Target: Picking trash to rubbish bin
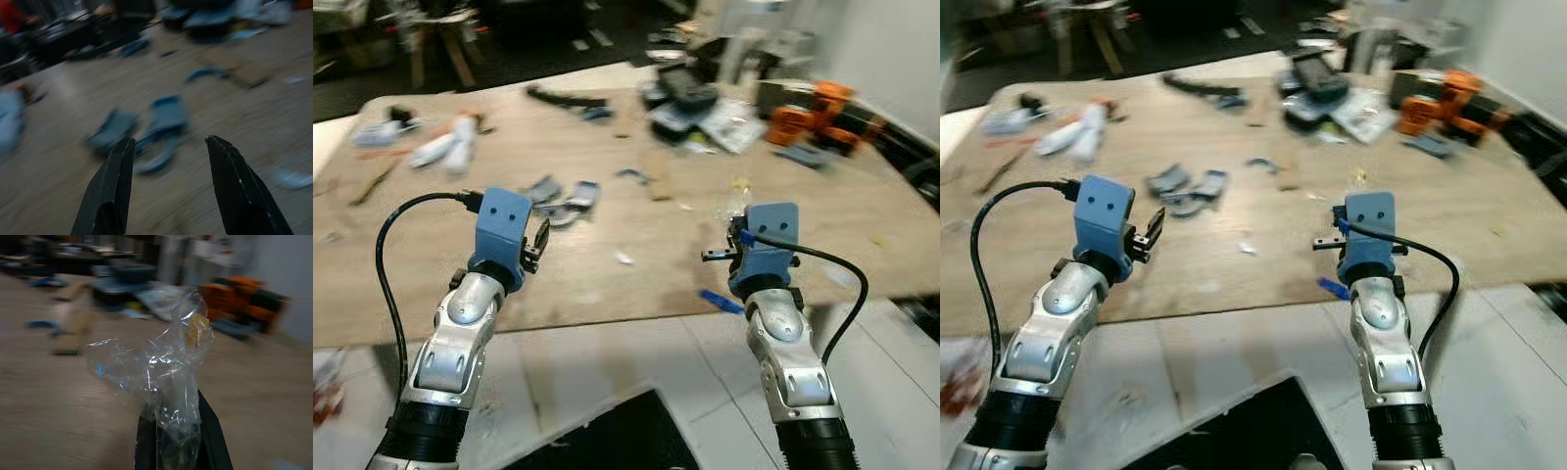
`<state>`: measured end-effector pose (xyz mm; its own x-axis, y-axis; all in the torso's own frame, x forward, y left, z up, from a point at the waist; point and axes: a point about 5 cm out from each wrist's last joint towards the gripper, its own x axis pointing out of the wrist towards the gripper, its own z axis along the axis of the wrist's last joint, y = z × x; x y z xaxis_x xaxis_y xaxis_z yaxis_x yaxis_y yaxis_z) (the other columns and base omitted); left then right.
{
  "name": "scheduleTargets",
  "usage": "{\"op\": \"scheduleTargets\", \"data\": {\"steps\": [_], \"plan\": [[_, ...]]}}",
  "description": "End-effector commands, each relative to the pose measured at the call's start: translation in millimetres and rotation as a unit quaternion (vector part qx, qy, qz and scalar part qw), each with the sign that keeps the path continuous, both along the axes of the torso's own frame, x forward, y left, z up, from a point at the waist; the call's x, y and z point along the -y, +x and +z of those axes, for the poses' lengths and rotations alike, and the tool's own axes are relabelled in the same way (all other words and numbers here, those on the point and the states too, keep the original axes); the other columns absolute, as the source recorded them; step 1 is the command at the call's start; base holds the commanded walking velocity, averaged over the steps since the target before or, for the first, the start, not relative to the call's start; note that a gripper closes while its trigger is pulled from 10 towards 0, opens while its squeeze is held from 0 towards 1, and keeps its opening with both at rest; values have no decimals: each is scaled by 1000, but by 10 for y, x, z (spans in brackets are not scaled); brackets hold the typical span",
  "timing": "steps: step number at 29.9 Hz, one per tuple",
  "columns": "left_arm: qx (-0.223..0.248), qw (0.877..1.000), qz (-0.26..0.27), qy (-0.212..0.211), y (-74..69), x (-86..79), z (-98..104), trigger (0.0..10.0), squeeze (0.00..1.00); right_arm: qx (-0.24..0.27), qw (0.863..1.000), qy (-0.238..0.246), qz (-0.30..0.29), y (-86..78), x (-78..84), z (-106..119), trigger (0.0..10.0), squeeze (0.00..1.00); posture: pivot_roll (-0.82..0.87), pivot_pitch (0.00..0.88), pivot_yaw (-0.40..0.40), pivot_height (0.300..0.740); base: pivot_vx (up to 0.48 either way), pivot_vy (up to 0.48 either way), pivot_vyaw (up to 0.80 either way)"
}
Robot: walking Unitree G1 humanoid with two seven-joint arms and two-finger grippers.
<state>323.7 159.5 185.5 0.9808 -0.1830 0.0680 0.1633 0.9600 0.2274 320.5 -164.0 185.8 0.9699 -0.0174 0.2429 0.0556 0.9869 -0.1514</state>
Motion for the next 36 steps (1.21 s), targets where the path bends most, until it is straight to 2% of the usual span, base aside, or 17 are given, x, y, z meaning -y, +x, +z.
{"op": "scheduleTargets", "data": {"steps": [1, 24, 36], "plan": [[-5, 1000, -1, 1, -14, 37, -38, 10000, 0, -4, 1000, 5, 6, -20, -6, -48, 10000, 0, -21, 122, 31, 740, 0, 0, -800], [-2, 1000, 0, 12, 3, 37, -35, 10000, 0, -2, 1000, 8, 12, -13, -43, -69, 10000, 0, -16, 124, 33, 740, 0, 0, -800], [-1, 1000, 7, 3, 5, 25, -33, 10000, 0, -9, 1000, 15, 10, -9, -47, -108, 10000, 0, -17, 134, 32, 740, 0, 0, -800]]}}
